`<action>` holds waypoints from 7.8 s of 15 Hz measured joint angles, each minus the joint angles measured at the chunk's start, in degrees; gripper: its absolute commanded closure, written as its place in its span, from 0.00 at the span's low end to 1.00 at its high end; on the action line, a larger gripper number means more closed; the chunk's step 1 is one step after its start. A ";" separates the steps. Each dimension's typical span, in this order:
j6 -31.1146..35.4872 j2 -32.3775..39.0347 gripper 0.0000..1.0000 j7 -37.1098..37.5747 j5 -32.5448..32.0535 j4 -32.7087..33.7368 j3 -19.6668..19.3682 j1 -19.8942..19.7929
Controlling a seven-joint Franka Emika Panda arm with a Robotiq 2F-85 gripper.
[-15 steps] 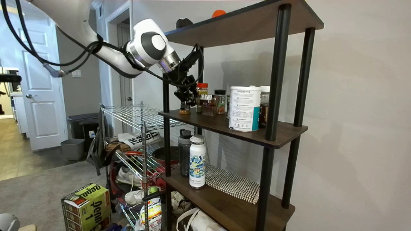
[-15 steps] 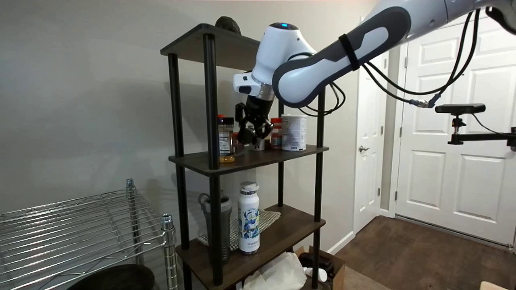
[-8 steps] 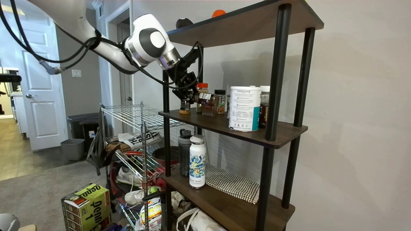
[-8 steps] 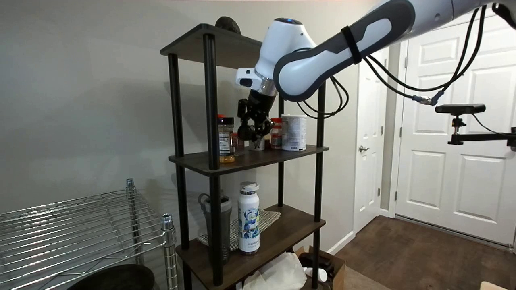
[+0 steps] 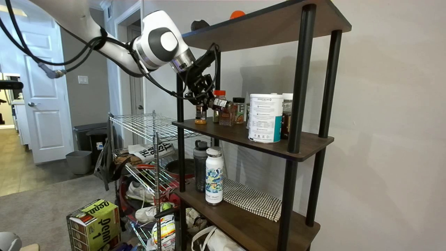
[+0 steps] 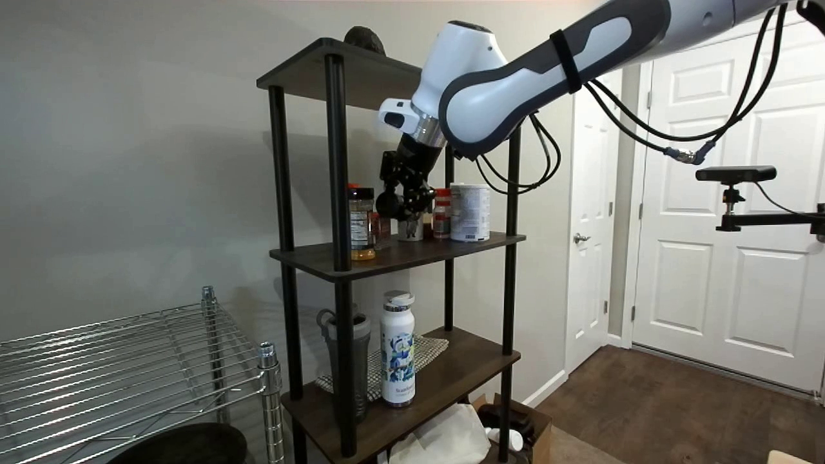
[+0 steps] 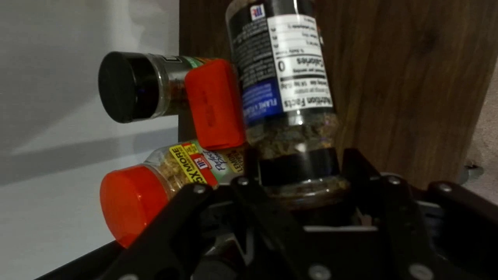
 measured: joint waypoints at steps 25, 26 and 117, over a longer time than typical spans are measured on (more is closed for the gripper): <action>7.74 -2.37 0.69 23.52 3.98 -4.49 -1.01 0.14; 8.44 -2.35 0.69 23.39 5.59 -4.53 -1.01 0.24; 18.29 -5.02 0.00 1.04 53.18 -12.34 -4.45 -3.26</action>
